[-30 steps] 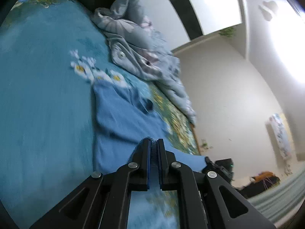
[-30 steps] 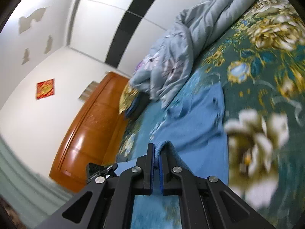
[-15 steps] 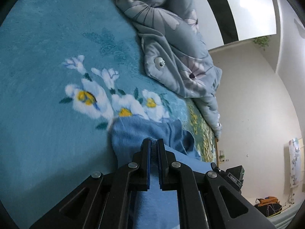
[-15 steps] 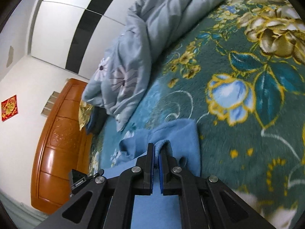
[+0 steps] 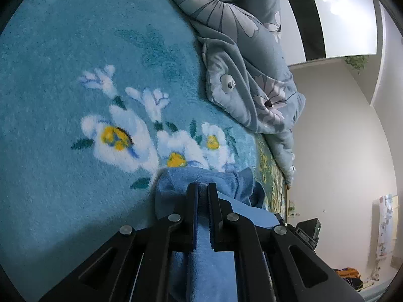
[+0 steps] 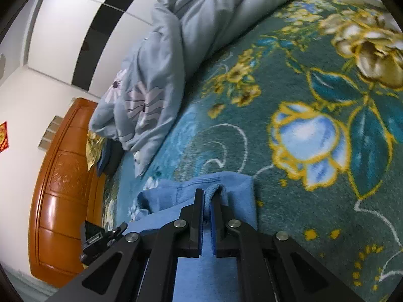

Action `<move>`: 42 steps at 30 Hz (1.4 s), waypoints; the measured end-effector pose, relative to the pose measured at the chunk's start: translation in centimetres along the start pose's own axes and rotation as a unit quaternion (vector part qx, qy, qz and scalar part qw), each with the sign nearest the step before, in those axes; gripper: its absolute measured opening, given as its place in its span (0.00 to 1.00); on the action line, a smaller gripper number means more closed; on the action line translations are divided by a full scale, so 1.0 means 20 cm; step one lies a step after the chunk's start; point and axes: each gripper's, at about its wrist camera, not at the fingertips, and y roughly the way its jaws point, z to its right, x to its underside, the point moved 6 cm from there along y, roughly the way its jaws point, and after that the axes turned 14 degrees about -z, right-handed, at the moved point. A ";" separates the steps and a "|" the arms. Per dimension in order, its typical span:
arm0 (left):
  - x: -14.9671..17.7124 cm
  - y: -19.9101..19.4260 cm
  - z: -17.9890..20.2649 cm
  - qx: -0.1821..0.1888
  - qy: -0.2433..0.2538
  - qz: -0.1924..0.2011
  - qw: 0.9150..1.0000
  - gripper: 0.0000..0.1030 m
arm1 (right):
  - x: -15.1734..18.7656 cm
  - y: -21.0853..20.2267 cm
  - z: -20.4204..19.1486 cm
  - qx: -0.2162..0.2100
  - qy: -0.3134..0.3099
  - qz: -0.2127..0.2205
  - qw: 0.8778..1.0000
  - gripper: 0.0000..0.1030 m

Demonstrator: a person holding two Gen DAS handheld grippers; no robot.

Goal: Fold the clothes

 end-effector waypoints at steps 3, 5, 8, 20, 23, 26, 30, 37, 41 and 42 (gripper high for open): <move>0.00 -0.03 0.03 0.019 0.004 0.005 1.000 0.07 | 0.00 -0.01 -0.04 0.005 -0.017 0.000 1.000 0.08; -0.01 -0.06 0.06 0.026 0.007 0.016 1.000 0.11 | -0.01 -0.02 -0.06 0.011 -0.025 0.002 1.000 0.08; -0.02 -0.11 0.08 0.033 0.002 0.037 0.999 0.43 | -0.01 -0.06 -0.10 0.018 -0.034 0.015 0.999 0.16; 0.29 -0.18 0.14 -0.056 0.076 -0.003 0.996 0.49 | 0.25 -0.24 -0.11 0.032 -0.079 0.008 0.996 0.50; 0.45 -0.13 0.09 -0.095 0.099 -0.027 0.990 0.49 | 0.42 -0.25 -0.02 0.034 -0.076 -0.020 0.996 0.50; 0.57 -0.10 0.04 -0.106 0.106 -0.044 0.988 0.50 | 0.54 -0.24 0.06 0.020 -0.056 -0.038 0.997 0.50; 0.65 -0.04 -0.02 -0.094 0.094 -0.067 0.989 0.49 | 0.64 -0.21 0.13 0.005 -0.039 -0.059 0.998 0.50; 0.63 0.02 -0.01 -0.086 0.089 -0.052 0.991 0.50 | 0.65 -0.10 0.07 -0.009 -0.051 -0.069 0.996 0.50; 0.63 0.02 0.00 -0.080 0.094 -0.039 0.992 0.44 | 0.65 -0.10 0.07 -0.030 -0.041 -0.063 0.997 0.48; 0.63 0.02 0.00 -0.074 0.093 -0.037 0.992 0.32 | 0.65 -0.10 0.08 -0.035 -0.039 -0.063 0.997 0.47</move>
